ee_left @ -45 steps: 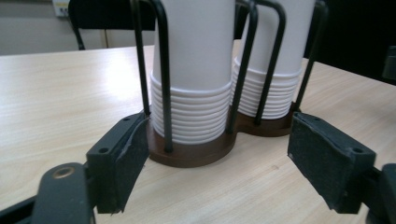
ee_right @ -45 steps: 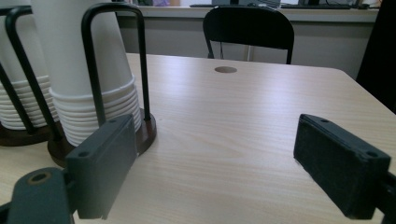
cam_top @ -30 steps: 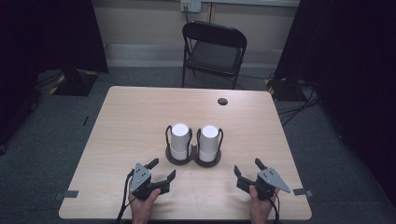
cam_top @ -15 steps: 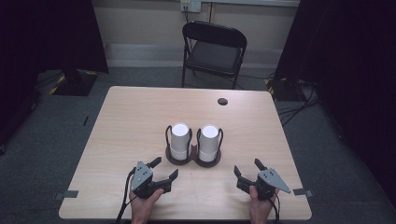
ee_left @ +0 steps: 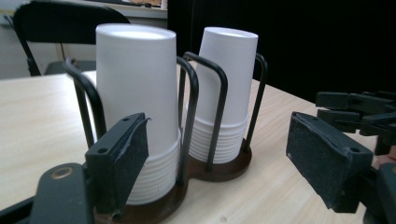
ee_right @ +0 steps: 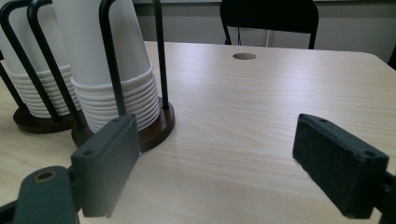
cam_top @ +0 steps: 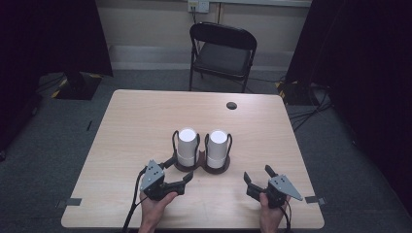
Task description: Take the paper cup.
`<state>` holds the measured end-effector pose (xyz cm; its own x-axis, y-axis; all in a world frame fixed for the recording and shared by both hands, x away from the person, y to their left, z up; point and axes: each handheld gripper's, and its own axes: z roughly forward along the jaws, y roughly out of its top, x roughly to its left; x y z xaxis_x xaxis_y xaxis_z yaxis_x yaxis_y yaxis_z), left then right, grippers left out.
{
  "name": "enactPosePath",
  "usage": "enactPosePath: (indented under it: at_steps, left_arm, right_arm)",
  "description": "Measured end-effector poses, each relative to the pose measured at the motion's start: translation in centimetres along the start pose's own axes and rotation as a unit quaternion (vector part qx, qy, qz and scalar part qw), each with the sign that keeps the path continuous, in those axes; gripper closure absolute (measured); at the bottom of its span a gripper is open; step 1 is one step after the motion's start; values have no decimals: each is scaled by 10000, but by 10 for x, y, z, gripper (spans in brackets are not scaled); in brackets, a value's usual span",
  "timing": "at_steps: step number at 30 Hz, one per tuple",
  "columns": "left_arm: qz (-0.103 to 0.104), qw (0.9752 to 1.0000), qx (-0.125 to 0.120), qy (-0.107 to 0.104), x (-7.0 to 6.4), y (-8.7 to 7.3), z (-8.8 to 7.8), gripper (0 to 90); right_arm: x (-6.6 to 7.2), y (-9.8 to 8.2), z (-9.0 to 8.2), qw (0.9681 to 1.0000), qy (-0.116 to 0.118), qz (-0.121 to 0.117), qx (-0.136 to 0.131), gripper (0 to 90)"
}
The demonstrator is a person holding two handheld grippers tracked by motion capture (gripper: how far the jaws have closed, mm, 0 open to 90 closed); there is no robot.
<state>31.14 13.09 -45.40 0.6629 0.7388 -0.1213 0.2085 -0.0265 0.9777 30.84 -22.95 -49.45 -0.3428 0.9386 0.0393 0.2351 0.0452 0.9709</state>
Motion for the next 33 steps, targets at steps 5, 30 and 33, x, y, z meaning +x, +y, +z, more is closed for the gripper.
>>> enactPosePath:
  at_steps: [5,30,33]
  left_arm:
    - [151,9998,26,-150,-4,7,5,213]
    - [418,9976,128,-533,-13,42,36,237]
    - [452,9971,174,-583,-13,46,42,225]
  right_arm:
    - [0,0,-1,10000,9,7,-19,142]
    - [-1,0,-1,10000,12,16,-39,144]
    - [-1,0,-1,10000,8,24,-33,146]
